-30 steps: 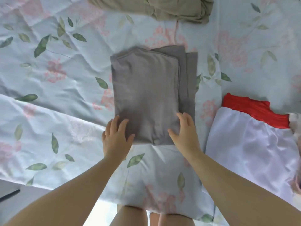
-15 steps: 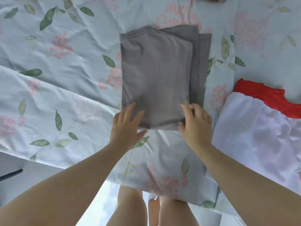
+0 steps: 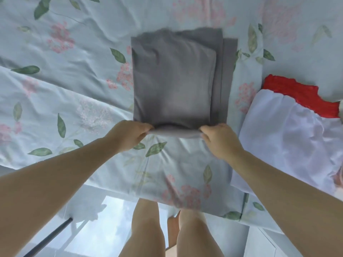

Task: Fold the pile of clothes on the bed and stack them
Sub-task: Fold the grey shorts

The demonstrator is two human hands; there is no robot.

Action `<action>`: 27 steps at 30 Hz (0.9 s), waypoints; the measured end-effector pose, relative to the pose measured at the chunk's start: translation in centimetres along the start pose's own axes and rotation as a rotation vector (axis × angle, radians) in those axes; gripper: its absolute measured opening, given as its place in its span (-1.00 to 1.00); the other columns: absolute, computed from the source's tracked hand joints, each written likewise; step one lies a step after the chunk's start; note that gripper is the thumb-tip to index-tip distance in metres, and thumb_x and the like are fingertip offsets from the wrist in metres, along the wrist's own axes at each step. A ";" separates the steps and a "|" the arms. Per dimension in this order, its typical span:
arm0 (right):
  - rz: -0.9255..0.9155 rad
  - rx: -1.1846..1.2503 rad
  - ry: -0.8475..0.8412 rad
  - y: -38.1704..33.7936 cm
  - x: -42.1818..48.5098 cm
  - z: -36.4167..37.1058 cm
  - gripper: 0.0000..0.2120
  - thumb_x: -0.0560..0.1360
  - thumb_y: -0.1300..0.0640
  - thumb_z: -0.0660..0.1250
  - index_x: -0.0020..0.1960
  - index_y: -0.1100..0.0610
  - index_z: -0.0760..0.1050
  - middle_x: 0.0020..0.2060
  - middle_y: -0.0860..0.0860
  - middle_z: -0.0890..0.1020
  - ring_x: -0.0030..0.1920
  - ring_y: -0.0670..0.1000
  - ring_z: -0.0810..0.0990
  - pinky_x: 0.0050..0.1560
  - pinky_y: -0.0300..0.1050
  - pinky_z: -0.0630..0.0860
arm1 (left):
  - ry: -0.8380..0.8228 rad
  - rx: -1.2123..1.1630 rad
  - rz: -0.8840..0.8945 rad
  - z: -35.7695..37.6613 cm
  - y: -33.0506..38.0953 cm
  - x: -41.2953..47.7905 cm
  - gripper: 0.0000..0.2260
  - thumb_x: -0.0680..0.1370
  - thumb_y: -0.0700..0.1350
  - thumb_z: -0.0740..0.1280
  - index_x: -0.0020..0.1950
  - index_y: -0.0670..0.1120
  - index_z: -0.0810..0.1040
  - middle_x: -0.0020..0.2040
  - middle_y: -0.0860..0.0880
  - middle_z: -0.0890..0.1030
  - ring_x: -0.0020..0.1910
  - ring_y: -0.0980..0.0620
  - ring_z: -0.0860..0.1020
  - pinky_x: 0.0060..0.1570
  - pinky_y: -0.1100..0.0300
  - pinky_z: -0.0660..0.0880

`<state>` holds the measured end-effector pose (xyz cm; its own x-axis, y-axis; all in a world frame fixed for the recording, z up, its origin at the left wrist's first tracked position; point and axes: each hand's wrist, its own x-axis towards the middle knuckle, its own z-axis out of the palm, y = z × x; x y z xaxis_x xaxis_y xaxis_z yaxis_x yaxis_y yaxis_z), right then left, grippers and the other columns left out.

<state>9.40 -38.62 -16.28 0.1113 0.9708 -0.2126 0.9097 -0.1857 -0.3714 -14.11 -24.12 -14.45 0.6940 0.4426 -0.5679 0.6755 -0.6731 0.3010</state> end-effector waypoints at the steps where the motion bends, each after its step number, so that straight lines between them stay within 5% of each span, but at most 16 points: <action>1: 0.086 0.049 -0.249 -0.6 -0.4 -1.2 -0.80 0.53 0.26 0.24 -0.28 0.17 0.45 -0.47 0.11 0.48 -0.40 0.16 0.49 -0.31 -0.07 0.38 | -0.149 0.014 0.001 -0.8 0.3 -0.4 -0.79 0.62 -0.10 0.17 0.18 -0.04 0.54 0.00 -0.03 0.63 -0.07 -0.02 0.56 -0.09 0.19 0.38; 4: 0.267 0.281 -0.854 -1.7 -1.5 -3.3 -0.66 0.56 0.15 0.25 -0.35 0.12 0.24 -0.42 0.02 0.34 -0.37 -0.01 0.34 -0.33 -0.11 0.18 | -0.495 -0.128 0.025 -2.5 1.1 -1.6 -0.76 0.57 -0.06 0.25 -0.28 -0.07 0.37 -0.35 0.03 0.42 -0.37 0.11 0.34 -0.33 0.25 0.23; 7: 0.368 0.477 -1.000 -1.9 -1.0 -6.0 -0.73 0.51 0.20 0.31 -0.32 0.18 0.32 -0.38 0.04 0.35 -0.33 0.00 0.33 -0.30 -0.13 0.19 | -0.594 -0.347 -0.039 -5.7 1.3 -2.0 -0.68 0.50 -0.07 0.35 -0.39 -0.06 0.31 -0.42 0.05 0.31 -0.39 0.09 0.30 -0.36 0.24 0.19; 9: 0.424 0.557 -0.859 -1.6 0.4 -8.1 -0.82 0.52 0.20 0.31 -0.24 0.24 0.45 -0.31 0.06 0.45 -0.25 0.02 0.42 -0.25 -0.14 0.26 | -0.450 -0.403 -0.074 -8.6 0.9 -1.3 -0.73 0.50 -0.10 0.37 -0.37 -0.07 0.39 -0.39 0.01 0.36 -0.36 0.07 0.33 -0.36 0.26 0.20; 12: 0.402 0.327 -0.242 -0.3 3.7 -10.1 -0.87 0.56 0.16 0.25 -0.04 0.18 0.55 -0.17 0.06 0.61 -0.08 0.07 0.54 -0.17 -0.14 0.31 | -0.003 -0.444 -0.143 -11.9 0.2 1.1 -0.93 0.52 -0.10 0.37 -0.06 -0.07 0.63 -0.15 -0.04 0.58 -0.13 0.02 0.49 -0.15 0.27 0.33; 15: 0.588 0.262 0.201 0.4 6.4 -9.8 -0.63 0.55 0.06 0.25 0.35 0.06 0.40 0.26 0.04 0.52 0.27 0.16 0.43 0.22 0.05 0.38 | 0.373 -0.537 -0.277 -11.4 -0.4 3.8 -0.71 0.58 -0.07 0.26 0.30 0.05 0.51 0.23 0.02 0.54 0.19 0.03 0.45 0.13 0.26 0.30; 17: 0.777 0.410 0.150 0.5 6.7 -8.1 -0.38 0.51 -0.08 0.29 0.49 0.03 0.17 0.43 0.01 0.32 0.39 0.15 0.30 0.33 0.15 0.30 | 0.433 -0.615 -0.360 -9.5 -0.7 5.1 -0.53 0.60 -0.03 0.22 0.49 0.14 0.21 0.48 0.04 0.26 0.44 -0.02 0.23 0.38 0.06 0.18; 20: 0.978 0.630 -0.010 0.2 5.4 -4.5 -0.10 0.42 -0.17 0.39 0.55 0.09 -0.02 0.50 0.07 0.16 0.46 0.19 0.19 0.40 0.17 0.24 | 0.321 -0.818 -0.639 -5.9 -0.7 5.4 -0.22 0.52 0.09 0.34 0.55 0.10 -0.11 0.56 0.01 -0.02 0.51 -0.13 0.04 0.42 -0.20 0.11; 23: 1.065 0.702 -0.038 -0.4 4.1 -1.7 -0.05 0.40 -0.11 0.44 0.55 0.11 -0.07 0.47 0.12 0.16 0.44 0.19 0.21 0.38 0.09 0.25 | 0.221 -0.983 -0.846 -2.3 -0.1 4.8 -0.12 0.43 0.10 0.45 0.55 0.00 -0.05 0.49 -0.12 0.13 0.45 -0.19 0.18 0.37 -0.18 0.24; 27: 1.080 0.983 0.087 -0.9 4.3 -0.7 -0.25 0.41 0.08 0.47 0.47 0.19 0.17 0.34 0.11 0.41 0.29 0.12 0.44 0.28 -0.02 0.40 | 0.265 -1.200 -0.838 -1.0 0.2 4.9 -0.33 0.45 -0.05 0.47 0.44 -0.14 0.20 0.21 -0.05 0.43 0.13 -0.06 0.45 0.08 0.10 0.43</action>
<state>9.36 -34.15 -16.21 0.6038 0.2940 -0.7410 -0.2600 -0.8061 -0.5317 -10.32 -21.54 -16.44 -0.0560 0.6257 -0.7781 0.5971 0.6456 0.4762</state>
